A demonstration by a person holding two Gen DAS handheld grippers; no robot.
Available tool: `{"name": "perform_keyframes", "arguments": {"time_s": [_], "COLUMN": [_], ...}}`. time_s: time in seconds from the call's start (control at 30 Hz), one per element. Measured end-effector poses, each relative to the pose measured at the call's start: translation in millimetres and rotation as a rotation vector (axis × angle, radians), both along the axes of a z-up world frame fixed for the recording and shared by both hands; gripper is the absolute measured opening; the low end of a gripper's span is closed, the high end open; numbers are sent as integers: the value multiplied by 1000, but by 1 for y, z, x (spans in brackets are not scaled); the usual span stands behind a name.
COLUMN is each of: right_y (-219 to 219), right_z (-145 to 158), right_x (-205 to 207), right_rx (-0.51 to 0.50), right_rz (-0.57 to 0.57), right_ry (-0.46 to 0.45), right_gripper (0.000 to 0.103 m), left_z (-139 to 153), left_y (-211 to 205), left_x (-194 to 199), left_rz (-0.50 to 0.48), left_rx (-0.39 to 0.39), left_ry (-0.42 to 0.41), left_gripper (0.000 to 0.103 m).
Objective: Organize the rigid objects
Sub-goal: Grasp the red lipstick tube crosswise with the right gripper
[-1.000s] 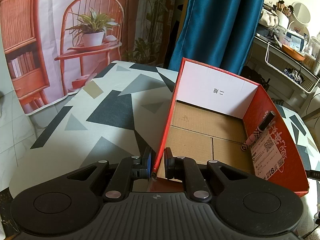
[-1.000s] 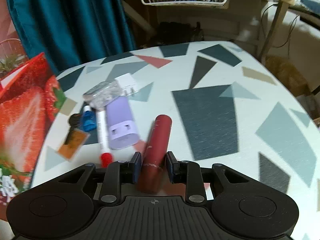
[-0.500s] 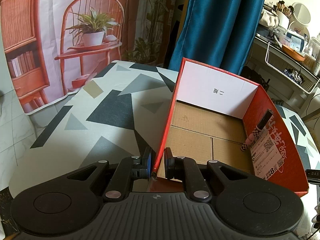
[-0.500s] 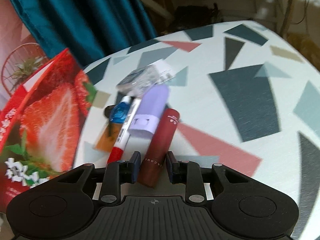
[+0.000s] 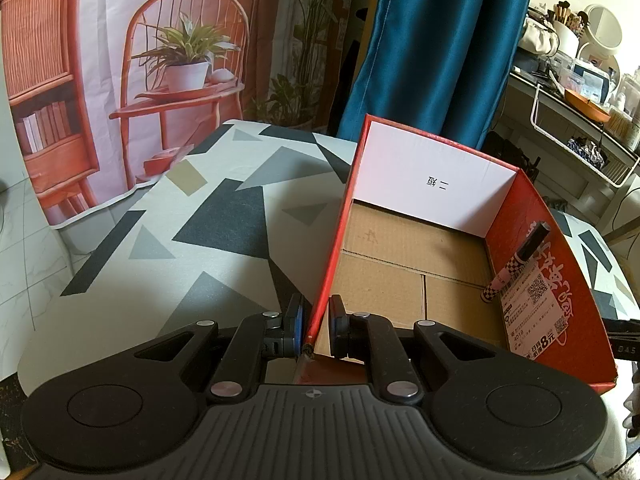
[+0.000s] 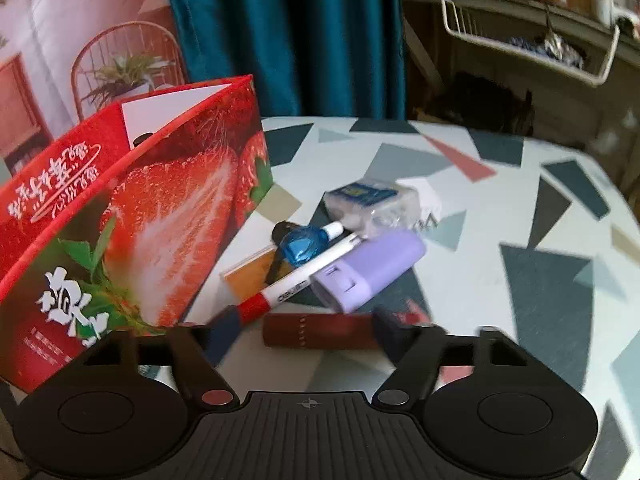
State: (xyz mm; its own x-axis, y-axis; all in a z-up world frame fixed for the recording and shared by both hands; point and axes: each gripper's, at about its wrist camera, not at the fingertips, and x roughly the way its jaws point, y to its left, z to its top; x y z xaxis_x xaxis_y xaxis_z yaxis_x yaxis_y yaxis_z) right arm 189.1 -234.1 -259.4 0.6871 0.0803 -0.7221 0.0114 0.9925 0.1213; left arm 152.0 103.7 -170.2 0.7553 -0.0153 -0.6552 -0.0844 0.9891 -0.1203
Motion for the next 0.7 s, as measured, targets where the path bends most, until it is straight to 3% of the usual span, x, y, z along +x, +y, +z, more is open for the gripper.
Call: {"name": "perform_keyframes", "arguments": {"time_s": [0.1, 0.27, 0.5, 0.7], "right_y": [-9, -21, -20, -10], "right_z": [3, -8, -23, -32], "right_x": [-3, -1, 7, 16], "right_rx": [9, -4, 53, 12], "right_rz": [-36, -62, -45, -50], "right_ry": [-24, -29, -29, -4], "right_gripper": [96, 102, 103, 103], "left_z": [-1, 0, 0, 0], "left_y": [-1, -1, -1, -1], "left_x": [0, 0, 0, 0], "left_rz": [3, 2, 3, 1], "left_rx": [-1, 1, 3, 5], "left_ry": [0, 1, 3, 4], "left_gripper": [13, 13, 13, 13]}}
